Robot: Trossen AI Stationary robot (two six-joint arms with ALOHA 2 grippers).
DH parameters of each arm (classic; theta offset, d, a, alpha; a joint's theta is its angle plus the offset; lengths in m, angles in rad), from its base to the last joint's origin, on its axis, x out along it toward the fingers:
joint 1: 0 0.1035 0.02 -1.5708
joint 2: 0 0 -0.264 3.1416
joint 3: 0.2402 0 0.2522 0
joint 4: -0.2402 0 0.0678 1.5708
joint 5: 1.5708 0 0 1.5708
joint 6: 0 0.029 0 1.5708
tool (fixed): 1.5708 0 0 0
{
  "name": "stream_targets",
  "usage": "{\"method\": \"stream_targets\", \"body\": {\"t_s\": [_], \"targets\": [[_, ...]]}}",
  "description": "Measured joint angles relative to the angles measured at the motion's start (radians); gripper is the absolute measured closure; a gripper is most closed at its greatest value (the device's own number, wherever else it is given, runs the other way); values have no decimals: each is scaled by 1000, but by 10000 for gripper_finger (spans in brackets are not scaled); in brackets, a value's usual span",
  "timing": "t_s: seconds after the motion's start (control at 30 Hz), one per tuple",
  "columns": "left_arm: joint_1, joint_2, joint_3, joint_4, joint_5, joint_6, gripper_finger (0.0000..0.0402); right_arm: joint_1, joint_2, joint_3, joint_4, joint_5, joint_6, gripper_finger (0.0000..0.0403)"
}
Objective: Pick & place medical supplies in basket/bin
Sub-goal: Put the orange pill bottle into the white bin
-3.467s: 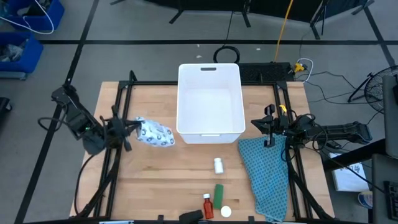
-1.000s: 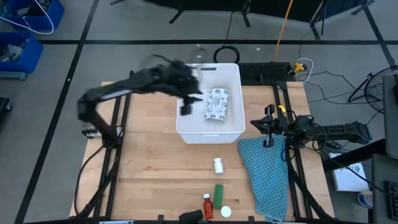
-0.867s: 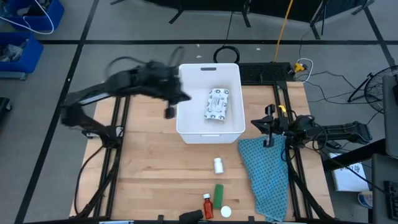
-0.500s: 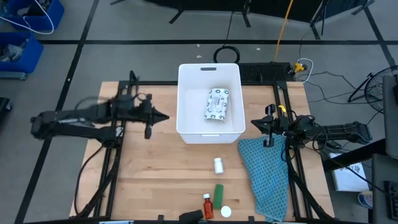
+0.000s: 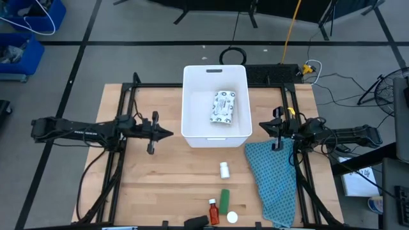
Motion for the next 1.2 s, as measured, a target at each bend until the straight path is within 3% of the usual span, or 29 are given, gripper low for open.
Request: {"method": "stream_targets", "body": {"t_s": [0.27,0.43,0.57,0.7,0.93,1.2], "targets": [[-1,0,0,-28,0,-4,380,0,0,0,10,0,-44,403],[0,0,0,-30,-1,-27,371,0,0,22,69,-4,66,403],[0,0,0,-30,-2,-26,373,19,11,97,-62,-141,65,403],[0,0,0,-39,-2,-30,383,91,90,245,-170,-152,30,403],[-1,0,0,-83,-35,-30,396,311,397,565,-372,-34,-83,403],[-1,1,0,-110,-63,-30,367,641,789,875,-445,292,-257,403]]}}
